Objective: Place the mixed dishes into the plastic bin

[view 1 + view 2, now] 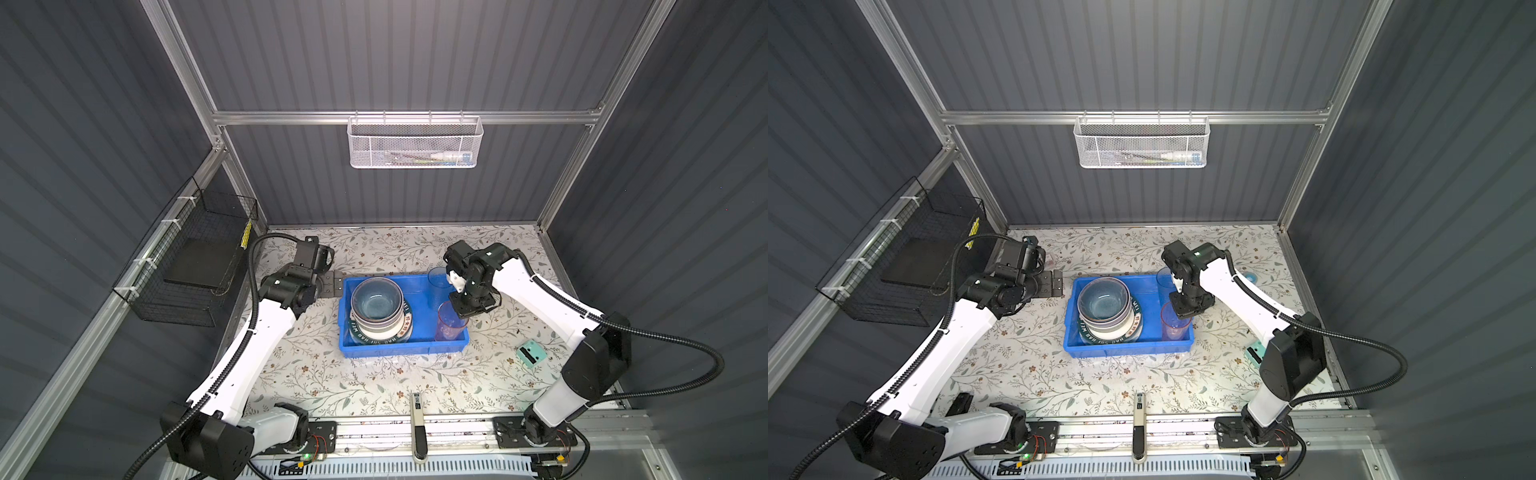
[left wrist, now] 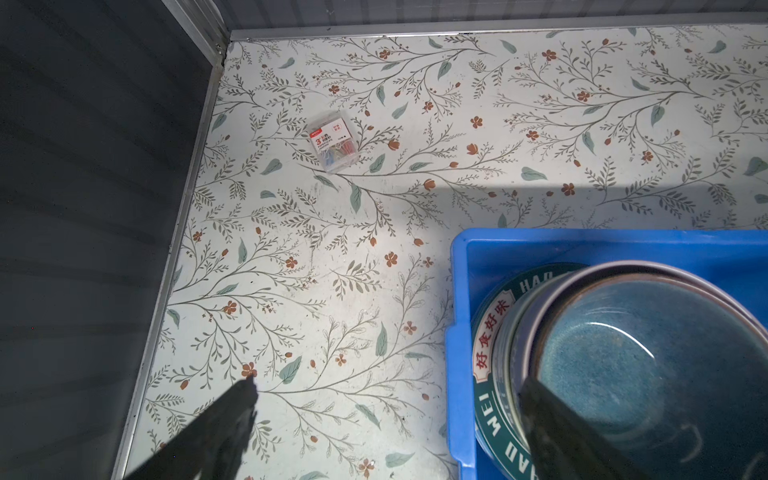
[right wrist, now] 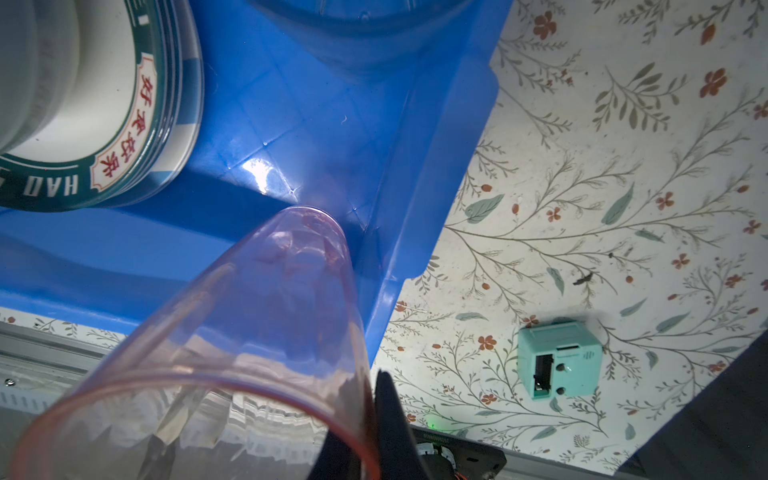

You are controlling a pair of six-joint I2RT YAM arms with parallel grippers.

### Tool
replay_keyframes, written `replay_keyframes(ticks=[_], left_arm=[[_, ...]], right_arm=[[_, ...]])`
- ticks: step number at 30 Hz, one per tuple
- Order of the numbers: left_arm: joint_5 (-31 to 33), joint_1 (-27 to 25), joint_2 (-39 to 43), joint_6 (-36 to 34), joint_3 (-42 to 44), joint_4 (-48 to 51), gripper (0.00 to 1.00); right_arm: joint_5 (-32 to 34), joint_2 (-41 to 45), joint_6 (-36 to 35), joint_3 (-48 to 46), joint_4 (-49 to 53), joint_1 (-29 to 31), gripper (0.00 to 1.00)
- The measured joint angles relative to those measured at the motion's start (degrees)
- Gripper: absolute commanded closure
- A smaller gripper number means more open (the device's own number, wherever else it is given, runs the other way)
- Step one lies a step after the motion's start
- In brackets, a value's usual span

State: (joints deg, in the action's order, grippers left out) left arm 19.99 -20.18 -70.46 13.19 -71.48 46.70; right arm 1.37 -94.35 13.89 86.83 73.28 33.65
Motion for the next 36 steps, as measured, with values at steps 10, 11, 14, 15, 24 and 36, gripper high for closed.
replay_keyframes(ticks=[10, 11, 14, 15, 24, 36], left_arm=[[0.2, 0.0, 0.0, -0.8, 0.0, 0.2, 0.0], [0.3, 0.0, 0.1, -0.9, 0.0, 0.2, 0.0], [0.4, 0.0, 0.3, -1.0, 0.0, 0.4, 0.0], [0.4, 0.0, 0.4, -1.0, 0.0, 0.5, 0.0], [0.9, 0.0, 0.5, -1.2, -1.1, 1.2, 0.0], [1.3, 0.0, 0.5, -1.2, -1.2, 1.2, 0.0]], right_arm=[[1.2, -1.5, 0.2, -1.2, -0.7, 0.2, 1.0], [1.3, -1.6, 0.2, -1.5, -1.0, 0.2, 1.0], [1.3, -1.7, 0.3, -2.1, -1.6, 0.2, 1.0], [1.3, -1.7, 0.3, -2.1, -1.7, 0.2, 1.0], [1.4, -2.5, 0.7, -3.3, -3.0, 0.3, 0.94], [1.4, -2.6, 0.8, -4.9, -2.9, 0.3, 0.8]])
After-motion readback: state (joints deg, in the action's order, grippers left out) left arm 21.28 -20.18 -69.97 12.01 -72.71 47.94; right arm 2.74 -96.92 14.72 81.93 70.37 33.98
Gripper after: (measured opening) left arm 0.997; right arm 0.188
